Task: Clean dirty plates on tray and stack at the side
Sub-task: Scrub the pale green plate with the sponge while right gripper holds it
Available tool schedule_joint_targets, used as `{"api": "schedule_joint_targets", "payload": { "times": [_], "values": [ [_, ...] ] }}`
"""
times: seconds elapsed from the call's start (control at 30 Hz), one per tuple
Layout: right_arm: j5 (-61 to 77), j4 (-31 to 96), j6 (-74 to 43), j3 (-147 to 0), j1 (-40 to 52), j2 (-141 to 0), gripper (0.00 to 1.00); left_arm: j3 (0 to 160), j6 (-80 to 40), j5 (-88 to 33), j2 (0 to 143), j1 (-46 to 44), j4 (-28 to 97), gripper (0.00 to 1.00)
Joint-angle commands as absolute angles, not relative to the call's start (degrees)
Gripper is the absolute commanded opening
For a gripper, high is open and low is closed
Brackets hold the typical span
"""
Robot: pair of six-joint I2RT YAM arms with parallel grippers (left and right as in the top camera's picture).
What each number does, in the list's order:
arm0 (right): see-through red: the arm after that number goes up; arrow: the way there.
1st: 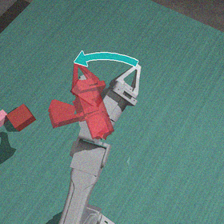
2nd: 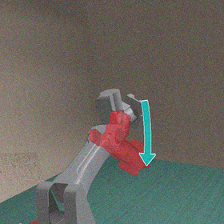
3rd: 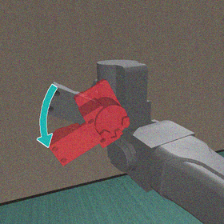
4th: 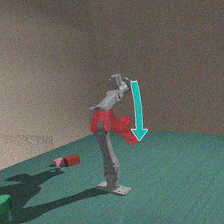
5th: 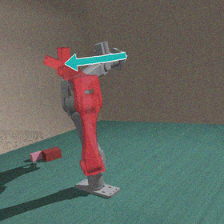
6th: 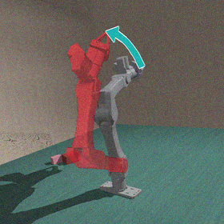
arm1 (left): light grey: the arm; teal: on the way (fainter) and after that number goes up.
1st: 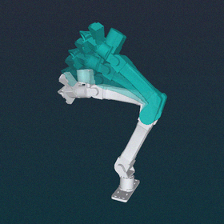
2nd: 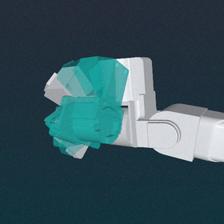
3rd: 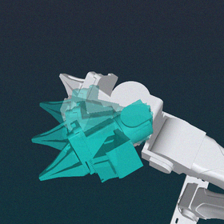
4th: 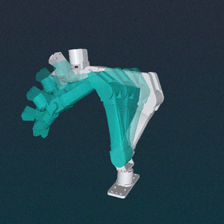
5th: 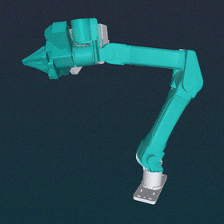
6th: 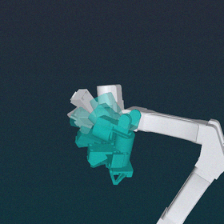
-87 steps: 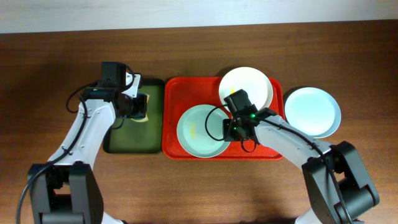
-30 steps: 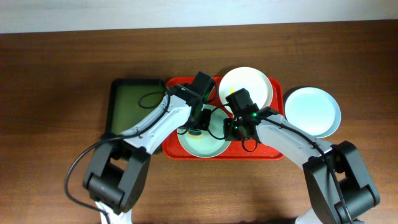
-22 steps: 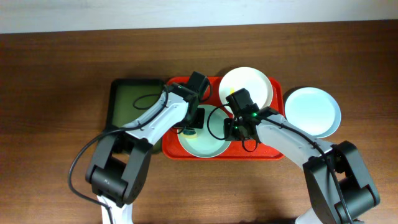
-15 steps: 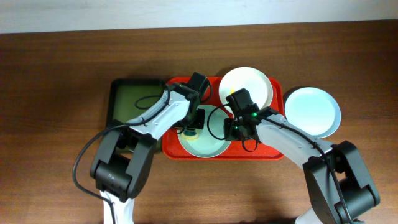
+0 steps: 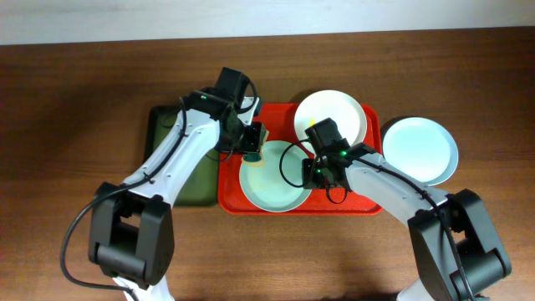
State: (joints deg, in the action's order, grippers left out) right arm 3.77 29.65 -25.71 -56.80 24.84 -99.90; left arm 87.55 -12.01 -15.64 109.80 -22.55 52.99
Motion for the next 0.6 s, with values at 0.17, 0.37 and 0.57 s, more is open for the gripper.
{"api": "schedule_joint_targets", "payload": {
  "times": [0.17,0.37,0.57],
  "values": [
    [4.8,29.6,-25.6,-57.2,25.0,-99.8,0.04,84.3,-17.4,-5.6,118.0,-28.5,51.5,0.00],
    [4.9,29.6,-25.6,-57.2,25.0,-99.8,0.04,83.6,-19.9,-1.7,118.3,-30.5,52.1,0.00],
    [5.0,29.6,-25.6,-57.2,25.0,-99.8,0.04,78.8,-21.3,-1.8,118.8,-32.6,49.0,0.00]
  ]
}}
